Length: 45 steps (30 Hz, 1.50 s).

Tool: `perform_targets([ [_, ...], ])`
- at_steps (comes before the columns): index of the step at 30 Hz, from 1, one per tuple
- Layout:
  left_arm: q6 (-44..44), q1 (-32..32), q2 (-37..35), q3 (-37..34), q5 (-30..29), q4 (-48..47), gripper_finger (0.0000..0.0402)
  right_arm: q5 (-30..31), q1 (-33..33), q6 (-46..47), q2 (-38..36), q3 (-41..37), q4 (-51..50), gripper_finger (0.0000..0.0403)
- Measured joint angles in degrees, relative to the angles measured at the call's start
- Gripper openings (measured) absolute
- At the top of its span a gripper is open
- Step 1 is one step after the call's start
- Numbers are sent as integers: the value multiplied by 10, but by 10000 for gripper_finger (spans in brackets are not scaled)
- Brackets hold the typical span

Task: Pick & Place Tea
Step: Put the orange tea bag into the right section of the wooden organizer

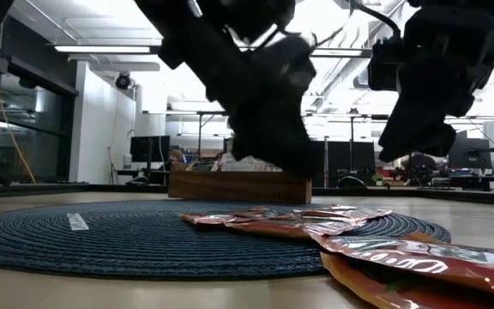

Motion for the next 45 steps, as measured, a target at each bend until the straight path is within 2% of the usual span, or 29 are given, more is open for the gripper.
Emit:
perform_targets([
  [8, -8, -4, 24, 31, 12, -16, 114, -9, -16, -10, 1, 1, 5, 122],
  [14, -26, -8, 34, 31, -16, -24, 114, -9, -26, -15, 1, 1, 5, 122],
  [19, -37, -7, 34, 31, -17, -22, 114, -15, -30, -16, 1, 1, 10, 122],
  [26, -36, -7, 34, 31, -60, -33, 114, -32, -29, 38, 1, 1, 9, 122],
  [32, -33, -8, 34, 31, -47, -33, 114, -29, -30, 92, 1, 1, 5, 122],
  [38, -32, -14, 34, 31, -48, -33, 114, -27, -37, 100, 9, 1, 4, 122],
  [45, -30, -15, 34, 31, -48, -33, 114, -54, -44, 112, 43, 1, 23, 122],
])
